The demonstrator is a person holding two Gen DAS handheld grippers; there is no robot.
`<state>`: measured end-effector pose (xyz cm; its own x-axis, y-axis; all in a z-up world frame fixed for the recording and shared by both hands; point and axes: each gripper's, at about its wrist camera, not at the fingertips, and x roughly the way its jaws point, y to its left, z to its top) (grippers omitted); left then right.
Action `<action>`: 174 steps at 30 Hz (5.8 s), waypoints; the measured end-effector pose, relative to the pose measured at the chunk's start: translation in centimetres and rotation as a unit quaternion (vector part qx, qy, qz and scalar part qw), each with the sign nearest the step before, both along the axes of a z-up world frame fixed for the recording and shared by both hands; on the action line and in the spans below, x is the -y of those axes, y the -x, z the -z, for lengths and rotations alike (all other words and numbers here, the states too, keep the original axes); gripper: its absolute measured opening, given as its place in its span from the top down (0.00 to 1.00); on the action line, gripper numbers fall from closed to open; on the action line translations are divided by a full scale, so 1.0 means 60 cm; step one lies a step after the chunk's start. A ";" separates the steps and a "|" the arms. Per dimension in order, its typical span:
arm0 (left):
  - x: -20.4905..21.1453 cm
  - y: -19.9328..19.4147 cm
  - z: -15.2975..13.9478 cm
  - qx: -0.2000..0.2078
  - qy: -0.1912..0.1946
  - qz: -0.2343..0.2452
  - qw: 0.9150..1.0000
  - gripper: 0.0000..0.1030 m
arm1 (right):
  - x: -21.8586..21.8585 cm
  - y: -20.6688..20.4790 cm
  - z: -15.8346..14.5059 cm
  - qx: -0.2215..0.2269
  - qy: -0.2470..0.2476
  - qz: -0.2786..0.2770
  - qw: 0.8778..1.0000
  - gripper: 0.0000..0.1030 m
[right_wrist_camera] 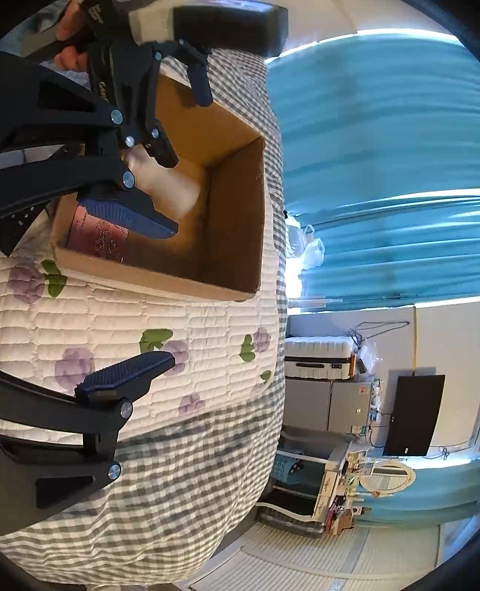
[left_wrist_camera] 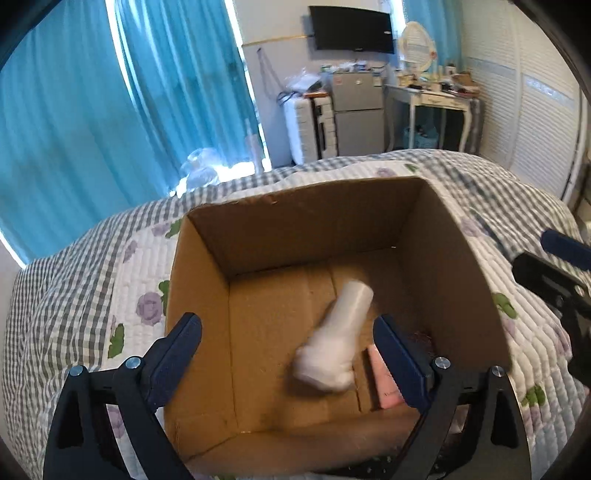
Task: Organize rigid objects
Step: 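Grasp the red-capped white bottle with the left gripper, then grasp the black TV remote with the right gripper while the left gripper holds the bottle, then carry the bottle and remote over the box and release both inside, then grasp the black charger with the right gripper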
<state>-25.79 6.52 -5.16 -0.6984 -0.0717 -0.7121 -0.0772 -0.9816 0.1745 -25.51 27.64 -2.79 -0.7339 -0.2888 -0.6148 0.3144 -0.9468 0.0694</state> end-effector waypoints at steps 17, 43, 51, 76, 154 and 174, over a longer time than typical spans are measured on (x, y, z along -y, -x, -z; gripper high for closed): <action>0.054 -0.192 -0.058 -0.048 -0.049 -0.016 0.998 0.07 | 0.014 -0.171 -0.054 -0.022 -0.062 -0.054 0.996 0.28; 0.045 -0.176 0.193 0.108 -0.064 -0.002 0.992 0.19 | 0.063 -0.169 0.152 0.085 -0.118 -0.085 0.986 0.28; 0.034 -0.188 0.189 0.128 -0.097 0.026 0.987 0.59 | 0.068 -0.168 0.157 0.089 -0.123 -0.081 0.985 0.28; 0.121 -0.228 0.126 0.079 -0.122 -0.071 0.987 0.64 | 0.203 -0.128 0.229 0.090 -0.255 -0.199 0.942 0.53; 0.114 -0.018 -0.023 -0.001 -0.087 -0.045 0.995 0.35 | 0.137 0.041 0.045 0.040 -0.056 -0.116 0.991 0.82; 0.132 -0.145 -0.080 -0.028 -0.111 -0.058 0.992 0.15 | 0.059 -0.058 -0.048 0.004 -0.059 -0.064 0.996 0.23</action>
